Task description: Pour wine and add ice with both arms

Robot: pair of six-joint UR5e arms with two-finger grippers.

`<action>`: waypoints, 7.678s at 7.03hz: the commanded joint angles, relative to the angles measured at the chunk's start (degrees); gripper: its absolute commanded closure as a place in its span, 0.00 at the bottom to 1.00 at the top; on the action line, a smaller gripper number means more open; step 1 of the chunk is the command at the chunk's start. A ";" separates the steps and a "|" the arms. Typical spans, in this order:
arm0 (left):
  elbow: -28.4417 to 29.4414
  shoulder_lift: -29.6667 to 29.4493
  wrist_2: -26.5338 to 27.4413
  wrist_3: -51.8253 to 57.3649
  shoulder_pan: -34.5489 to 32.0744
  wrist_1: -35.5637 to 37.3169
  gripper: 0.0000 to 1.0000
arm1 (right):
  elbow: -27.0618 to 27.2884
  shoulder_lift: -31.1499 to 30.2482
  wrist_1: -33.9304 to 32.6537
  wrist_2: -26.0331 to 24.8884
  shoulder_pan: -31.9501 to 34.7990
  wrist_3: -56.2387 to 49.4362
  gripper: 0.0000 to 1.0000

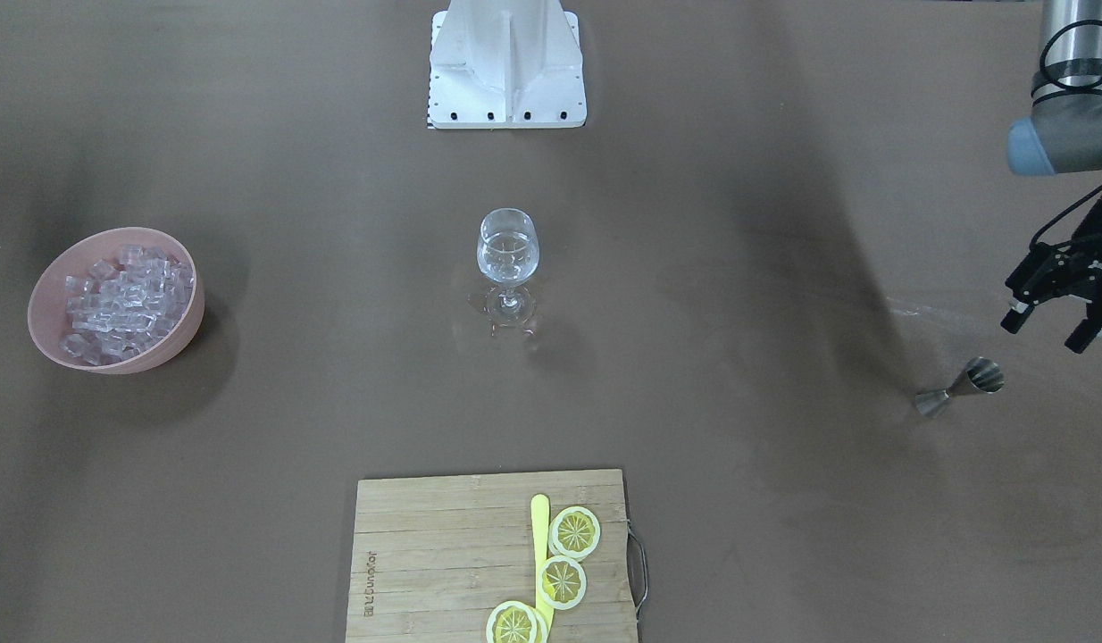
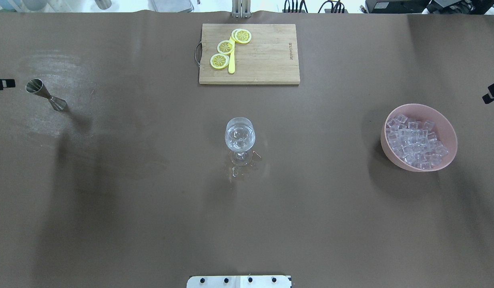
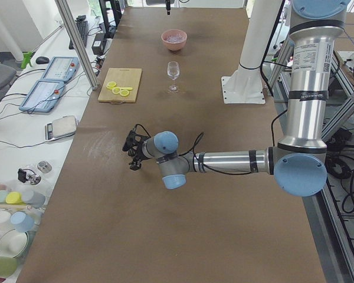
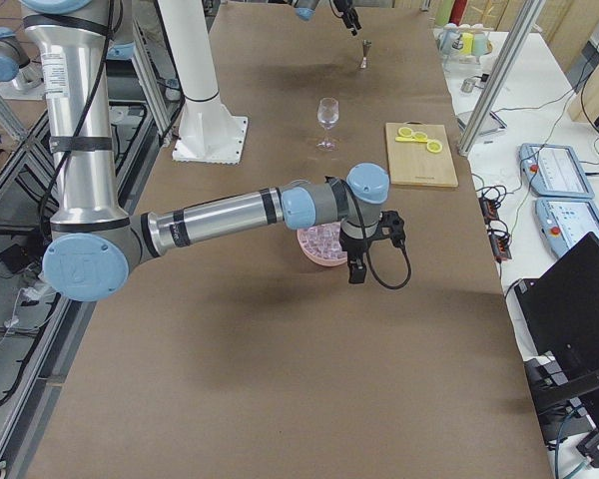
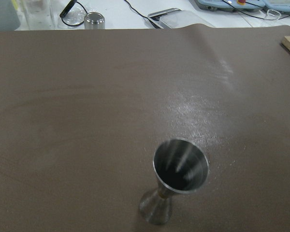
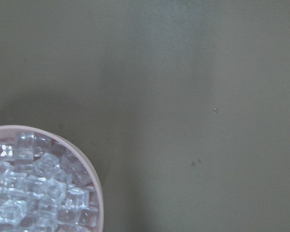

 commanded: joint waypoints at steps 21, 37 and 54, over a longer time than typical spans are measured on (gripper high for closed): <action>-0.22 -11.58 -6.64 11.00 -7.95 21.73 0.02 | -1.71 4.04 -0.17 -3.71 -19.54 18.40 0.39; -1.18 -8.86 -7.17 13.46 -8.39 21.29 0.02 | -0.54 37.58 -0.96 -11.53 -31.13 67.24 1.00; -1.71 -9.82 -6.91 13.54 -11.17 29.08 0.02 | 9.90 24.63 -6.15 -9.88 -22.15 44.72 0.00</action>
